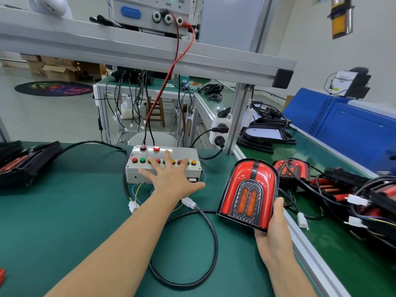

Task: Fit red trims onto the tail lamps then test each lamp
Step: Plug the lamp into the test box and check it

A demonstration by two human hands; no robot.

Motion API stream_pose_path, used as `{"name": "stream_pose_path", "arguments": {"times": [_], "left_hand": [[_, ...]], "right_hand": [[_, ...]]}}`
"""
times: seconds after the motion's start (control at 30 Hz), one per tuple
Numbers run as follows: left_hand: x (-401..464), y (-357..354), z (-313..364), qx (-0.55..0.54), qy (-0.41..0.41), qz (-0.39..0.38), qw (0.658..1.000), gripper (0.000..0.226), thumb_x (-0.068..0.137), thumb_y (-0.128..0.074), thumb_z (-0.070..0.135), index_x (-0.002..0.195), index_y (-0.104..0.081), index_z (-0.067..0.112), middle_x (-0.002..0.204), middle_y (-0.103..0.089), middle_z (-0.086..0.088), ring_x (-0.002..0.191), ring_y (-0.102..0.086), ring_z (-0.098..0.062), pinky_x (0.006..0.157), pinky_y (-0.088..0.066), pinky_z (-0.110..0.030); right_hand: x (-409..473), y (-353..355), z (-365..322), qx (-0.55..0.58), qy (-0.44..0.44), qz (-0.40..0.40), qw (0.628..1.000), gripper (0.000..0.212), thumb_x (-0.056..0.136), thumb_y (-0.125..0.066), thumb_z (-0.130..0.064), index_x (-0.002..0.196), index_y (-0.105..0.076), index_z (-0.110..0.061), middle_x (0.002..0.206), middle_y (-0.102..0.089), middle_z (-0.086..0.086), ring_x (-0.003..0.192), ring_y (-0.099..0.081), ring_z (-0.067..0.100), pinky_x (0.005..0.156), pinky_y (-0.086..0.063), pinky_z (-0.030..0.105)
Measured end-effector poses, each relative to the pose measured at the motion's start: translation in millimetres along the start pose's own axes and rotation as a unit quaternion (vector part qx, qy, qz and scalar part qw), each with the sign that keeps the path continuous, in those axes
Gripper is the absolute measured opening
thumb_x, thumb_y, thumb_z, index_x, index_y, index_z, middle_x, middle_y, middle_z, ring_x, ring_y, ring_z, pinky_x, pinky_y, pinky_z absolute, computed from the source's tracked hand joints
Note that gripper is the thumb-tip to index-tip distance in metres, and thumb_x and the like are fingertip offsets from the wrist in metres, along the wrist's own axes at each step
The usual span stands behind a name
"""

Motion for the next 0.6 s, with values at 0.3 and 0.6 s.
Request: {"name": "stream_pose_path", "arguments": {"times": [0.3,0.6], "left_hand": [[0.4,-5.1,-1.7,0.008,-0.012,0.012,1.0,0.097,0.063,-0.04,0.091,0.145,-0.007,0.051,0.158,0.019,-0.006,0.139,0.013,-0.052,0.1,-0.002,-0.076],[0.9,-3.6,-0.6,0.013,-0.013,0.007,1.0,0.093,0.066,-0.045,0.087,0.145,-0.011,0.05,0.157,0.019,-0.007,0.139,0.01,-0.053,0.101,-0.007,-0.075]], "right_hand": [[-0.1,-0.4,-0.3,0.009,-0.006,-0.007,1.0,0.046,0.096,-0.034,-0.059,0.115,-0.065,-0.032,0.108,-0.074,-0.007,0.096,-0.07,0.006,0.08,-0.048,0.029],[-0.8,-0.3,0.0,0.031,-0.006,0.008,0.999,0.042,0.099,-0.035,-0.053,0.118,-0.065,-0.031,0.108,-0.074,-0.005,0.095,-0.07,0.008,0.08,-0.049,0.029]]}}
Point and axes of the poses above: each hand's wrist, its own x-axis towards the middle knuckle, its own y-axis out of the back of the hand, z = x × y, the point moved 4 cm from there along x, towards the middle knuckle
